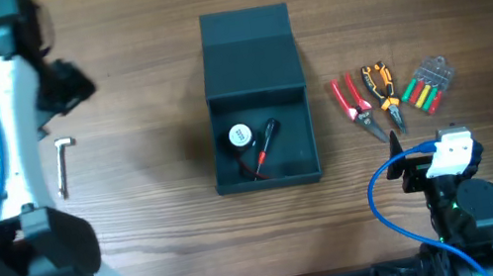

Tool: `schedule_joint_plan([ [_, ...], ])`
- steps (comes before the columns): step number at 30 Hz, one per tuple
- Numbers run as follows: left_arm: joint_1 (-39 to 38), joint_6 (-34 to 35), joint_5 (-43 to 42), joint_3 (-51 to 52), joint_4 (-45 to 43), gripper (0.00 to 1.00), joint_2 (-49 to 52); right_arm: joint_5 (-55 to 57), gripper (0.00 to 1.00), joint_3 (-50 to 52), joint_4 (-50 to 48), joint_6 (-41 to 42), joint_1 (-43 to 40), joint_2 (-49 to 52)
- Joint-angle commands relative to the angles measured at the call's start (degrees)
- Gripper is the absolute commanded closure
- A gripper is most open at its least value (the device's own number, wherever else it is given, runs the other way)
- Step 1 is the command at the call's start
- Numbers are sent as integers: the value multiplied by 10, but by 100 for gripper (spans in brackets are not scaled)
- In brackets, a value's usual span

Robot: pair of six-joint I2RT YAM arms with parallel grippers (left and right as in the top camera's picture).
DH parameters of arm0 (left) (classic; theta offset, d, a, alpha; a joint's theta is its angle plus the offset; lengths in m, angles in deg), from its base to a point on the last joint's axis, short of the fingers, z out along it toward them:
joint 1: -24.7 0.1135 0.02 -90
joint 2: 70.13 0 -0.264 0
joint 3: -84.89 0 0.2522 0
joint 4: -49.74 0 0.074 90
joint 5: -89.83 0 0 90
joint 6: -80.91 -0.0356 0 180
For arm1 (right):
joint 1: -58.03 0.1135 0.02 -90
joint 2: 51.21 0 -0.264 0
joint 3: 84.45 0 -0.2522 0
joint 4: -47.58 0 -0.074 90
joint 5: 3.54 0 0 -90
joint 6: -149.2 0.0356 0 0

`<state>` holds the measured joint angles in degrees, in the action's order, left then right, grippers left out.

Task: Pack container
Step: 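Move the left gripper over the silver socket wrench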

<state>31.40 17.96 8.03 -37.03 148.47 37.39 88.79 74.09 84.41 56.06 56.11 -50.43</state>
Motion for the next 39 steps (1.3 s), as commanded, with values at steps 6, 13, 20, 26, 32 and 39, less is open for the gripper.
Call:
schedule_joint_plan([
  [6,108,-80,17,170,-77,10,-9,-7,0,0,-2,-5,4,-3],
  [13,111,-233,20,287,-239,0,-9,-7,0,0,-2,-5,4,-3],
  [20,168,-312,17,288,-327,0,-5,-7,0,0,-2,-5,4,-3],
  [26,178,-403,-59,288,-340,0,37,-7,0,0,-2,-5,4,-3],
  [32,170,-449,-78,288,-355,0,68,-7,0,0,-2,-5,4,-3],
  [39,137,-492,-82,288,-363,0,96,-7,0,0,-2,-5,4,-3],
])
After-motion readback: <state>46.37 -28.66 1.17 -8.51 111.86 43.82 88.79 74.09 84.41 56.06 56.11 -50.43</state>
